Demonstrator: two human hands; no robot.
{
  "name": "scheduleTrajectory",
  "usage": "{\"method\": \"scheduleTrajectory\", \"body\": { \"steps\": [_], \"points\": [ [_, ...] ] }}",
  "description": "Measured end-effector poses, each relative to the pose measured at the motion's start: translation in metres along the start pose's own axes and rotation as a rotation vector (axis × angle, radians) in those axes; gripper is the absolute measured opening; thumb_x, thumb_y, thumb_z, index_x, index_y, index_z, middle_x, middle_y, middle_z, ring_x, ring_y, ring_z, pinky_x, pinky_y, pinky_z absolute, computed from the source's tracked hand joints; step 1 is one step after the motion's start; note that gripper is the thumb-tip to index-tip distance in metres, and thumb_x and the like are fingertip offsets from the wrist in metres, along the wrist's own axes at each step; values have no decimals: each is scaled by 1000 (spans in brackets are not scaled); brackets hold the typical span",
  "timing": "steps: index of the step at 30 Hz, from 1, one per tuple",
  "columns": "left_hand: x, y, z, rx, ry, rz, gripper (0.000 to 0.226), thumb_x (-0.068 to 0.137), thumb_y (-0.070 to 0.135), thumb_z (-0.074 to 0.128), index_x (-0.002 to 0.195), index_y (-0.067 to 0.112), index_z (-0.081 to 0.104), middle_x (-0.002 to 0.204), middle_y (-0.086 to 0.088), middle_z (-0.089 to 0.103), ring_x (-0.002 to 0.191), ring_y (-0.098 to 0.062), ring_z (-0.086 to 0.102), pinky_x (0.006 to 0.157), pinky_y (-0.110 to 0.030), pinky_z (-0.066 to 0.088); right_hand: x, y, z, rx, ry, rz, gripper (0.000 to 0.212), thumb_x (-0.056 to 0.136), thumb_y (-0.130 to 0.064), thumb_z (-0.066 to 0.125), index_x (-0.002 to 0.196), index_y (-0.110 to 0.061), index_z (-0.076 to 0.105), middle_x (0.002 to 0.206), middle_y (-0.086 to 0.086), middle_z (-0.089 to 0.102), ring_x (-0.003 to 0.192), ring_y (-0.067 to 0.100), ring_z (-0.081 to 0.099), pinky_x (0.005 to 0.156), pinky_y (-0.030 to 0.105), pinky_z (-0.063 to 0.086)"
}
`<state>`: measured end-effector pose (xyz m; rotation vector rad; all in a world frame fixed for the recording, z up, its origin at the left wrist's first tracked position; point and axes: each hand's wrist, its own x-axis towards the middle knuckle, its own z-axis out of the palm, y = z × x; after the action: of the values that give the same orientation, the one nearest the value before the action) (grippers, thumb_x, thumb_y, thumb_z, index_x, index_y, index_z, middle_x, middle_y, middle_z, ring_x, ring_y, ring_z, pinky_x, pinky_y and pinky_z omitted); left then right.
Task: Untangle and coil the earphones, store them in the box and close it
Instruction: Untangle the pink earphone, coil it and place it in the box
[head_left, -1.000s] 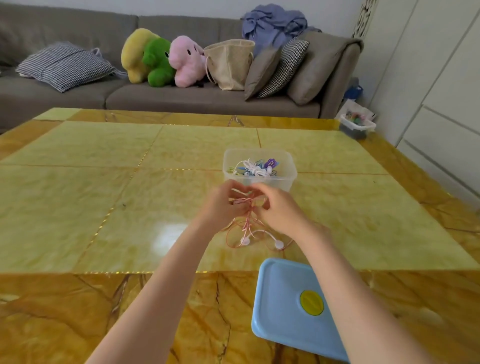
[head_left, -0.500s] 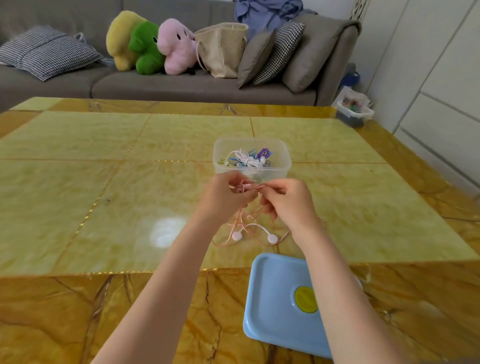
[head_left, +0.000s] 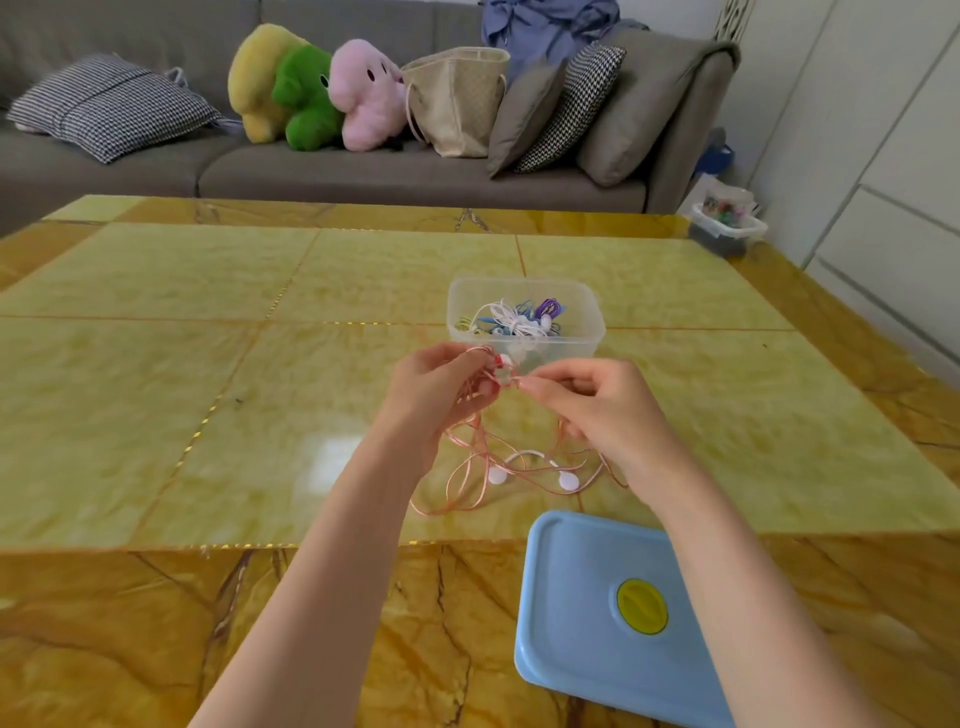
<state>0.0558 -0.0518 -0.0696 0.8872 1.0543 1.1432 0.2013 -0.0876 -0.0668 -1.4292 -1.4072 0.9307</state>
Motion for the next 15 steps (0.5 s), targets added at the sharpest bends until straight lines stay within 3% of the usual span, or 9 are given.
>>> {"method": "scheduleTrajectory", "body": {
  "steps": [3, 5, 9, 12, 15],
  "points": [
    [-7, 4, 1, -35, -155, -12, 15, 86, -2, 59, 97, 8, 60, 76, -6, 65, 62, -11, 61, 69, -25, 58, 1, 3, -2, 11, 72, -34, 13, 79, -25, 73, 66, -28, 71, 75, 23, 67, 64, 14, 50, 63, 28, 37],
    [-10, 2, 4, 22, -264, -39, 22, 85, -2, 60, 100, 13, 62, 84, -5, 64, 71, -11, 63, 74, -29, 58, 1, 7, -3, 6, 79, -35, 12, 77, -28, 74, 66, -29, 71, 83, 25, 67, 69, 16, 52, 68, 30, 39],
    [-10, -6, 13, 213, -212, 63, 15, 86, -5, 58, 85, 9, 62, 81, -6, 54, 59, -4, 58, 70, -23, 57, 1, 11, -5, -76, -27, -48, 16, 78, -19, 73, 65, -28, 69, 70, 18, 67, 63, 13, 51, 64, 29, 38],
    [-3, -11, 15, 418, -140, 191, 16, 88, -4, 56, 81, 9, 63, 72, -3, 58, 52, -6, 53, 64, -21, 55, 3, 14, -9, -107, -8, -41, 16, 82, -19, 70, 67, -24, 69, 50, -11, 56, 46, -2, 42, 52, 16, 32],
    [-3, -12, 16, 559, -136, 301, 15, 87, -2, 57, 81, 9, 66, 65, -3, 63, 51, -6, 56, 60, -21, 50, 4, 17, -13, -135, 54, -46, 20, 82, -17, 69, 64, -26, 68, 54, -10, 57, 47, -2, 43, 49, 13, 32]
  ]
}}
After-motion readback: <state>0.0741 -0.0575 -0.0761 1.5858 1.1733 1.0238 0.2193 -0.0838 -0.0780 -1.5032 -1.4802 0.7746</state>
